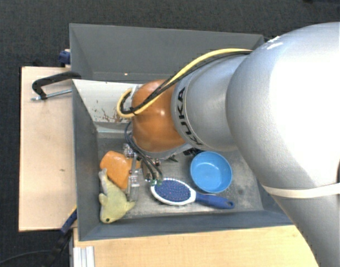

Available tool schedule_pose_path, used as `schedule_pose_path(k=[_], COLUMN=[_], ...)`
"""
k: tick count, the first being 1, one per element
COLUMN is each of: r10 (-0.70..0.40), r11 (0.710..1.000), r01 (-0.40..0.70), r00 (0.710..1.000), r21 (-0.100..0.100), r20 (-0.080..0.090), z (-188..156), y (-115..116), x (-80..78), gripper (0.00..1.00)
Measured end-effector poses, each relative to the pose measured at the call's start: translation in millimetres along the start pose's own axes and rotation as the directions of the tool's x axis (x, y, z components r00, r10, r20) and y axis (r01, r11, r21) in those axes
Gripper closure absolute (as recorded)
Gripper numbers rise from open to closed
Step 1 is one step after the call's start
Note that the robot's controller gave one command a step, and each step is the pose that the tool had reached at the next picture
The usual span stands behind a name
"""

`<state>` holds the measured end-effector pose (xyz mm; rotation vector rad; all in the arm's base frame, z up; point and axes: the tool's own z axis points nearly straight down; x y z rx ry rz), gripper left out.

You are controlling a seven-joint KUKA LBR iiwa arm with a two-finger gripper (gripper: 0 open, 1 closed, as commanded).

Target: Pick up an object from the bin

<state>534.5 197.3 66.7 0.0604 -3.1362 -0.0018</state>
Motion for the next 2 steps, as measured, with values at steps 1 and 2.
schedule_pose_path(k=[1, 2], r10=[0.005, 0.012], r11=[1.000, 1.000], r01=[-0.005, -0.012], r00=[1.000, 1.000], r21=[-0.003, -0.004], r20=[0.017, 0.019], z=[-8.2, -159.9], y=[-1.5, -8.9], x=[-5.5, -16.5], gripper=[1.00, 1.00])
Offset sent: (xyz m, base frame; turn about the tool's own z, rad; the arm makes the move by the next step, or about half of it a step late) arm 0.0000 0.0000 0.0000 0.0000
